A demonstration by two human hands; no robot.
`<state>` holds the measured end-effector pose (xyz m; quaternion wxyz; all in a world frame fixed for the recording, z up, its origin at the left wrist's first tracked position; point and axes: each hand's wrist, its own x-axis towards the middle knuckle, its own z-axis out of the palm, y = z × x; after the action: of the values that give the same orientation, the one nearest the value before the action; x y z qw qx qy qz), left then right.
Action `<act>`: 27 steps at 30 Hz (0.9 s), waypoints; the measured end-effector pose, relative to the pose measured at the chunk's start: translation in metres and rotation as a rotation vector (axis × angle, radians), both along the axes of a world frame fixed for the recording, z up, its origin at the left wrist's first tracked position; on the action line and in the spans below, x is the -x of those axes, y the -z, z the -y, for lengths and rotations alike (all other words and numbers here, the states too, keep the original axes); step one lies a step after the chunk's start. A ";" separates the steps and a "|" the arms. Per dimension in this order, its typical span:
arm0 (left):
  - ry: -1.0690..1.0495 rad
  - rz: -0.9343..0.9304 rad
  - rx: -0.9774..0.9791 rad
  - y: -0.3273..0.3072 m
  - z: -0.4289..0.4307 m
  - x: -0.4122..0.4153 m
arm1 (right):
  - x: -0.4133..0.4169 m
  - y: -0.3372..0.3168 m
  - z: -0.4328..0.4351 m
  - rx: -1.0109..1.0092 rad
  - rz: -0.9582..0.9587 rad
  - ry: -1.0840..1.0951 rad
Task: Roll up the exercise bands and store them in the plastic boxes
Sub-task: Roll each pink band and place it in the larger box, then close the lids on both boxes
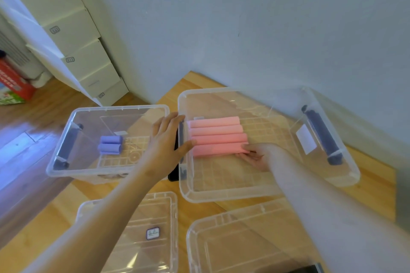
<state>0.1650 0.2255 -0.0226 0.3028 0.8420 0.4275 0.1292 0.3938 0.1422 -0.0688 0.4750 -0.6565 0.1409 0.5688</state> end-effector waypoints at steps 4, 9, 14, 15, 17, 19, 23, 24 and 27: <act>0.002 0.000 0.003 0.001 -0.001 0.001 | 0.000 0.007 -0.002 0.007 0.049 -0.048; 0.001 0.001 -0.007 0.002 0.001 0.001 | 0.000 0.024 -0.009 0.101 0.507 -0.218; 0.009 0.008 -0.012 0.003 0.000 0.001 | 0.000 0.020 -0.003 0.246 0.827 -0.532; 0.007 0.005 -0.017 0.003 0.000 0.001 | 0.000 0.019 -0.002 0.242 0.829 -0.536; 0.007 -0.002 -0.020 0.004 -0.001 0.001 | 0.000 0.020 -0.003 0.231 0.846 -0.560; 0.011 -0.005 -0.018 0.005 -0.001 0.001 | -0.001 0.021 -0.003 0.219 0.836 -0.562; 0.008 -0.025 -0.017 0.005 -0.001 0.001 | -0.002 0.012 0.001 0.195 0.767 -0.601; 0.004 -0.024 -0.015 0.004 -0.001 0.001 | 0.000 0.006 0.005 0.208 0.772 -0.672; -0.003 -0.043 -0.025 0.001 0.002 0.001 | 0.019 -0.024 0.017 0.186 0.905 -0.813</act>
<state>0.1637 0.2232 -0.0240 0.2829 0.8476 0.4335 0.1169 0.3749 0.1256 -0.0448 0.1733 -0.8727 -0.2871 0.3548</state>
